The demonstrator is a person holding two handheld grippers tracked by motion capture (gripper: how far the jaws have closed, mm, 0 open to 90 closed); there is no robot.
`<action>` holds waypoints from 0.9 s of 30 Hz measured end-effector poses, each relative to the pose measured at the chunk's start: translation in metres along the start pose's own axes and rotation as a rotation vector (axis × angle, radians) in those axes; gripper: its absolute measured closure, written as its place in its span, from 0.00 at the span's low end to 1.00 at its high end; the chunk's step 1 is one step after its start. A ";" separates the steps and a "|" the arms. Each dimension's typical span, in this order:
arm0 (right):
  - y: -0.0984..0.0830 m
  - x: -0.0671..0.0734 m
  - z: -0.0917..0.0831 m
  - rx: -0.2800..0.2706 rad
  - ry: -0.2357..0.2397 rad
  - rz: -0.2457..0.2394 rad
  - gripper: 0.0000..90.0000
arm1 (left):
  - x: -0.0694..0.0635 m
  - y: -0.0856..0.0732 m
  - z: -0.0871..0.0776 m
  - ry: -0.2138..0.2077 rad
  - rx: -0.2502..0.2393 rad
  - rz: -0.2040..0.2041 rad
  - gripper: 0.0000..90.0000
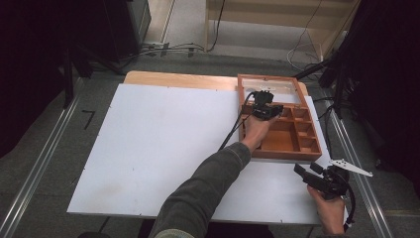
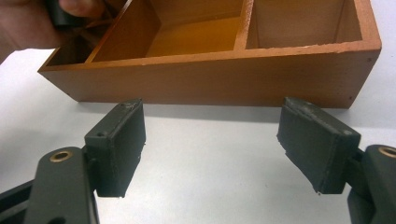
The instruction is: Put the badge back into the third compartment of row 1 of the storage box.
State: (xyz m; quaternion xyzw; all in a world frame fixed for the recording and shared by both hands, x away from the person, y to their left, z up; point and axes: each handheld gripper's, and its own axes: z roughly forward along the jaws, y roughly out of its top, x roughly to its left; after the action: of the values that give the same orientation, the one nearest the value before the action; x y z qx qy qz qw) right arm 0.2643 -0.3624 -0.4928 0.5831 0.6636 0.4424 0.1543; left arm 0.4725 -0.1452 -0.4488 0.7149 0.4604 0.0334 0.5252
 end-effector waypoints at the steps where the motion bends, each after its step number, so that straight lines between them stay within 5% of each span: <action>1: 0.000 0.000 0.000 0.000 0.000 0.000 0.24 | 0.000 0.001 0.001 0.000 0.002 -0.004 0.99; 5: 0.000 0.001 0.000 0.001 0.001 -0.005 0.24 | 0.003 0.003 0.009 0.010 0.000 -0.013 0.97; 7: 0.000 0.001 0.001 0.002 0.003 -0.008 0.24 | 0.007 0.004 0.011 0.006 0.004 -0.032 0.84; 10: 0.000 0.001 0.000 0.000 0.005 -0.006 0.24 | 0.008 0.004 0.011 0.014 0.010 -0.034 0.80; 27: 0.001 0.002 -0.001 -0.004 -0.002 -0.011 0.24 | 0.015 0.001 -0.011 0.014 0.013 -0.044 0.70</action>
State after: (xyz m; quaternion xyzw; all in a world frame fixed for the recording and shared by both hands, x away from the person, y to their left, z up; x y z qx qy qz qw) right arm 0.2636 -0.3606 -0.4911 0.5794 0.6659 0.4424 0.1586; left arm 0.4757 -0.1266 -0.4497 0.7077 0.4797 0.0240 0.5181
